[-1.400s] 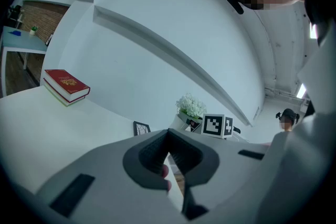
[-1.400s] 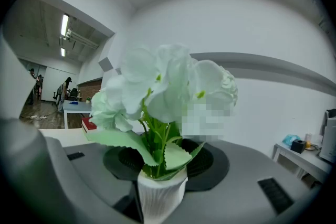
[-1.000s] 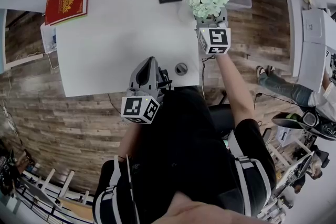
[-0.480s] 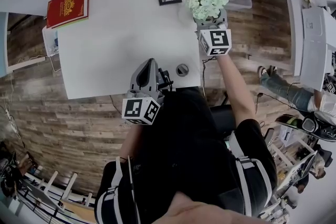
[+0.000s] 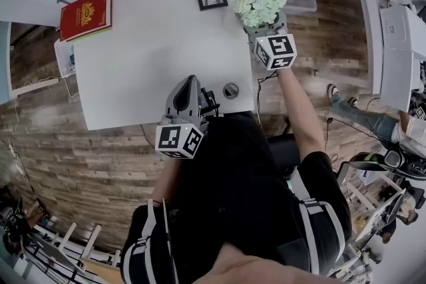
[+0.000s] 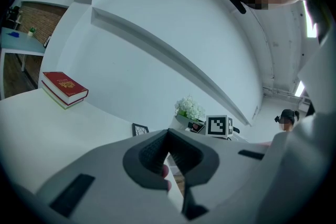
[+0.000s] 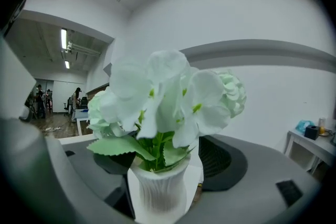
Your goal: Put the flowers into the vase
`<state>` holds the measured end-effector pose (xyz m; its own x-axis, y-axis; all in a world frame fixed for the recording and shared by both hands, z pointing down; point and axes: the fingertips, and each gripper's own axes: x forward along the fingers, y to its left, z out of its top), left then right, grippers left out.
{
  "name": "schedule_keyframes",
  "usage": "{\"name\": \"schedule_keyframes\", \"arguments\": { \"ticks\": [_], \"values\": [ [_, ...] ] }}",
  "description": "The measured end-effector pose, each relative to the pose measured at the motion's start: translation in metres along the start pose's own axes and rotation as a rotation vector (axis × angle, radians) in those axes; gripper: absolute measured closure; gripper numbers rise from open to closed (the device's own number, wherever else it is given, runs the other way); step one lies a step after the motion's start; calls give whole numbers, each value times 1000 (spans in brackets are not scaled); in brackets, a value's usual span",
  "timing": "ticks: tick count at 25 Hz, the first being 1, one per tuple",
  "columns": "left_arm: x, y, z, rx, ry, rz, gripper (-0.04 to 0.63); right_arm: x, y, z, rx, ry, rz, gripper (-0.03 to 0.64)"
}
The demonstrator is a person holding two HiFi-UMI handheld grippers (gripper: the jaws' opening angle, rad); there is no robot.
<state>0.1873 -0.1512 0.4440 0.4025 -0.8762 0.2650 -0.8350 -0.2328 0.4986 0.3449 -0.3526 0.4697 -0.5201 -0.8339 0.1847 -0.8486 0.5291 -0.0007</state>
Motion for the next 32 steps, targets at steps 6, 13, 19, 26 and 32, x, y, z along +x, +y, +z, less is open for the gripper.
{"name": "schedule_keyframes", "arguments": {
  "ticks": [6,13,19,26,32],
  "values": [
    [0,-4,1,0,-3,-15,549,-3,4,-1,-4,56,50,259],
    [1,-4,2,2,-9,-27,549,-7,15,-8,107,120,178,258],
    [-3,-5,6,7,-15,-39,549,-26,10,-26,181,195,185,259],
    [-9,5,9,4,-12,-57,549,-81,1,-47,293,215,83,259],
    [-5,17,11,-23,5,-98,549,-151,43,-18,444,35,12,261]
  ]
}}
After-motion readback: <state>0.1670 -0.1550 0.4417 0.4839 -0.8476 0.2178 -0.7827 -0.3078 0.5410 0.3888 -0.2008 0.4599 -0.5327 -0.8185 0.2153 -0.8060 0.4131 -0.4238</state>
